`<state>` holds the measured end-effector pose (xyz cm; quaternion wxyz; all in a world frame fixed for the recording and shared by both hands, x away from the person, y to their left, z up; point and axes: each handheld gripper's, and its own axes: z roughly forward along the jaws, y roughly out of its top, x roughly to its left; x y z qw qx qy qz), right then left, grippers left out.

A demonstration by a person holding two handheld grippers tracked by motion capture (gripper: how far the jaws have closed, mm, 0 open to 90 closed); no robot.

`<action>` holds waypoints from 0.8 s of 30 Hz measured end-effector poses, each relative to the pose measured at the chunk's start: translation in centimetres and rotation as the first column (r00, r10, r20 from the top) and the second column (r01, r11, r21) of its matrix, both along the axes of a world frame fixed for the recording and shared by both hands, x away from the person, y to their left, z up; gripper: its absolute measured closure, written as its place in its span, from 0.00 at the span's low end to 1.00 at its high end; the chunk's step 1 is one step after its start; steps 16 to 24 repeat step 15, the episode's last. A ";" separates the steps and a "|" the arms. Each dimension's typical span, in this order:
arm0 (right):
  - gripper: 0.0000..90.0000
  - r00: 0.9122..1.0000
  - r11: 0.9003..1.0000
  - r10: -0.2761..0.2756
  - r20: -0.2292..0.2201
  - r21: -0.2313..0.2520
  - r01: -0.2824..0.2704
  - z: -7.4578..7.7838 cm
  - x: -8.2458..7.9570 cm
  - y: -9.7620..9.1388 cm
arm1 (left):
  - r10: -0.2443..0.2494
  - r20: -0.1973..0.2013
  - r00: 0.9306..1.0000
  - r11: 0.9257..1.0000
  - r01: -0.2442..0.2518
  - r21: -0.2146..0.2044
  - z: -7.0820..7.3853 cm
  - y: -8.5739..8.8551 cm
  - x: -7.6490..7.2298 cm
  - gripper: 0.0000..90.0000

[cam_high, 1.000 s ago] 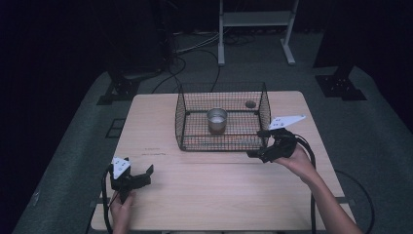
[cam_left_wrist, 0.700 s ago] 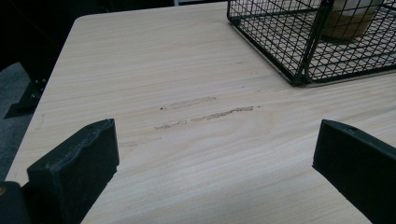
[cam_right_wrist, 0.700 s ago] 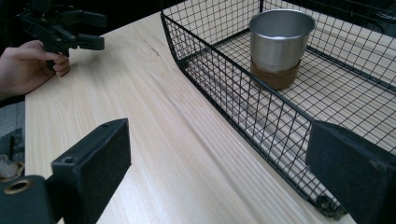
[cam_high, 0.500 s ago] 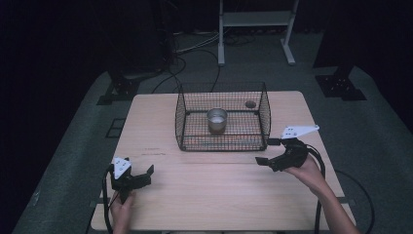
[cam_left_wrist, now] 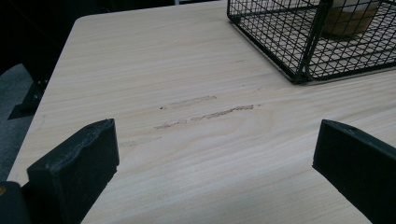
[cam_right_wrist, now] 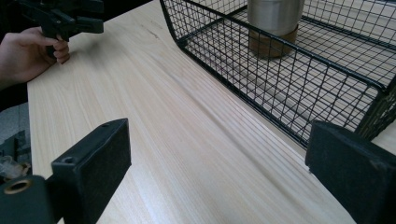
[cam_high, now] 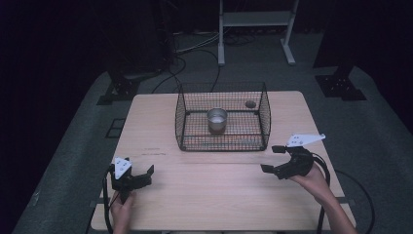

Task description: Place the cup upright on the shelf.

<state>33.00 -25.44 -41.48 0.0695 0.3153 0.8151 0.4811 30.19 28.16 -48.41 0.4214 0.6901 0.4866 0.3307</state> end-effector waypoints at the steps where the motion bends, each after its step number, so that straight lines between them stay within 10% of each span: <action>1: 0.07 1.000 1.000 -0.001 0.000 0.001 0.001 0.0 -0.1 0.0 | 0.000 0.000 1.000 1.000 0.000 0.000 0.0 0.0 0.0 0.00; 24: 0.07 1.000 0.997 -0.019 0.010 -0.078 0.020 -1.6 -1.6 0.2 | -0.001 -0.002 1.000 1.000 0.001 0.006 0.0 -0.1 0.0 0.00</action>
